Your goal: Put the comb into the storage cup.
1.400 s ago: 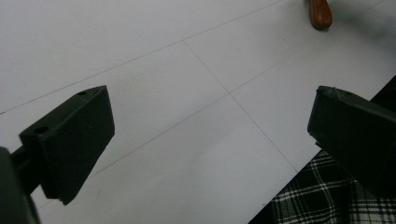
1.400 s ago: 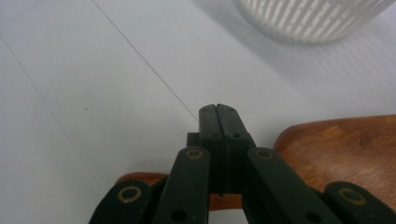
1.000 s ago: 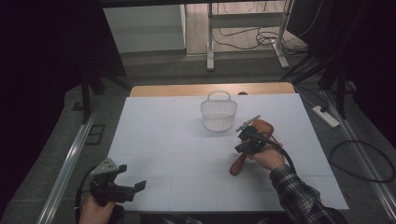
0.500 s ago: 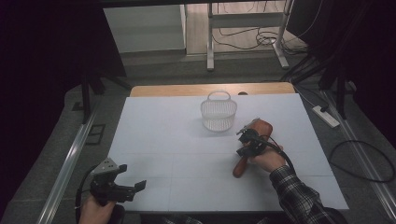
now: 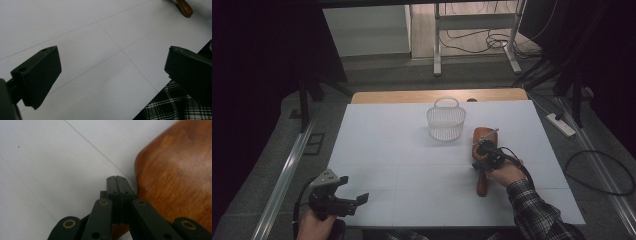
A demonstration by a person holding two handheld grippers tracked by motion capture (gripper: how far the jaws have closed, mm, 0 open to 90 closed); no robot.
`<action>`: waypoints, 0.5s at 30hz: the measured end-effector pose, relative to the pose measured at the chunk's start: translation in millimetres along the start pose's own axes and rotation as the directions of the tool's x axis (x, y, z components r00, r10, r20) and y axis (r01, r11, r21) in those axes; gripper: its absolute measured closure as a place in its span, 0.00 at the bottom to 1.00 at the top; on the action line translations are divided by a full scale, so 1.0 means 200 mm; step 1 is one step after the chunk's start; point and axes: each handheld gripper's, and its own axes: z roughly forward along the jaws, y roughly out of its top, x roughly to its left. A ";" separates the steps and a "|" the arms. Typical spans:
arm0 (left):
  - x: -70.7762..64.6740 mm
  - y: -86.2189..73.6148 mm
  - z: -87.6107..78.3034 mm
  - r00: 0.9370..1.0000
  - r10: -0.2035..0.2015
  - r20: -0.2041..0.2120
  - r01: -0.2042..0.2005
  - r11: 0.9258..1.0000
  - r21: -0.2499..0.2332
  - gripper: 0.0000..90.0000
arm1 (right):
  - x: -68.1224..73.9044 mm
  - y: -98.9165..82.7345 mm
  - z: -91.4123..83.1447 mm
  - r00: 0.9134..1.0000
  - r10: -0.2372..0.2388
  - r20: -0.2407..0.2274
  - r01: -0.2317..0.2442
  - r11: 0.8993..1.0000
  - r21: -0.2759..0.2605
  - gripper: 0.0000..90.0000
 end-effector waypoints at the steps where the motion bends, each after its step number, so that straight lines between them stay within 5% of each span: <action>1: 0.00 0.00 0.00 1.000 0.000 -0.001 0.000 1.000 0.000 0.02 | 0.00 -0.01 0.00 1.000 0.003 -0.001 -0.003 1.000 -0.001 0.99; 15: 0.00 0.00 0.00 1.000 0.002 -0.001 -0.002 1.000 0.001 0.02 | -0.05 -0.12 -0.07 0.999 0.031 0.007 -0.031 1.000 -0.004 0.99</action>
